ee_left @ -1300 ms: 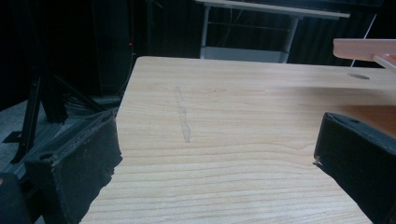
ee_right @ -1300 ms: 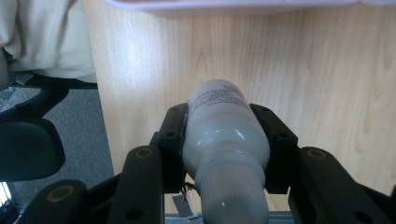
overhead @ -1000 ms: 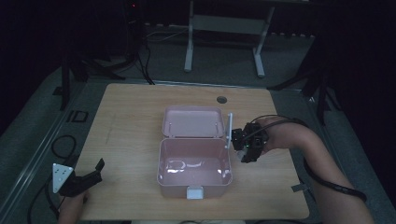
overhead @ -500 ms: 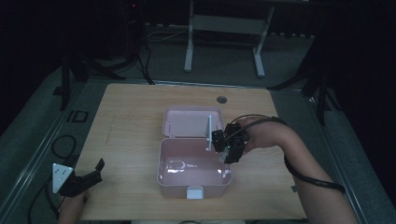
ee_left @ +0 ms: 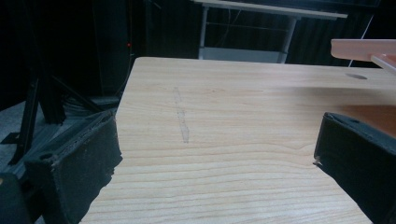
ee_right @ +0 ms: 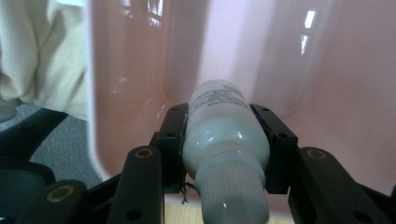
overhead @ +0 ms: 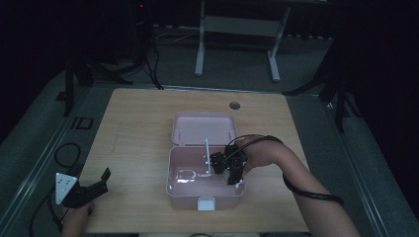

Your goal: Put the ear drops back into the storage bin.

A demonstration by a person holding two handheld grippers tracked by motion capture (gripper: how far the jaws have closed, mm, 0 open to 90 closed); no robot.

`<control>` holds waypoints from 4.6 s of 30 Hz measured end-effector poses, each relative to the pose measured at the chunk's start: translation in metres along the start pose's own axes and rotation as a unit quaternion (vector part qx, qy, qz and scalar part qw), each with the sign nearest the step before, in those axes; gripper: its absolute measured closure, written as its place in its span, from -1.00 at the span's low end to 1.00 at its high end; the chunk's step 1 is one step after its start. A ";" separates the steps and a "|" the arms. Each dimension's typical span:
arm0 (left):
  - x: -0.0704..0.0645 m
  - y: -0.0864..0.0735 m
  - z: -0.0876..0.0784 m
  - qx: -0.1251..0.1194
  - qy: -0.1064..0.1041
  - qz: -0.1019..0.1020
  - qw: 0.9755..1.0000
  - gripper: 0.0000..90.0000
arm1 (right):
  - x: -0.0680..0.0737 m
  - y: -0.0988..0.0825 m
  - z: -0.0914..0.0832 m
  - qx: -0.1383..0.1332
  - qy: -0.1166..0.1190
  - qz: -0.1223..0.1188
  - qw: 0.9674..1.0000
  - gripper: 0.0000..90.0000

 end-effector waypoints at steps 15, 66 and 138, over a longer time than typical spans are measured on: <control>0.000 0.000 0.000 0.001 -0.001 -0.002 1.000 -0.99 | -0.003 0.019 0.041 0.017 0.007 -0.024 1.000 0.33; -0.001 0.000 0.000 0.001 -0.003 0.002 1.000 -0.99 | -0.007 0.028 0.054 0.054 0.012 -0.012 0.998 0.26; -0.001 0.000 0.000 0.002 -0.001 0.003 1.000 -0.99 | -0.004 -0.172 0.137 -0.333 -0.141 0.426 0.829 -0.72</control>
Point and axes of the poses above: each handheld gripper's, and its own axes: z roughly forward along the jaws, y roughly out of its top, x roughly to its left, the point moved 3 cm from there along z, roughly forward along the jaws, and after that the axes turned 10 degrees about x, right-handed, at the moved point
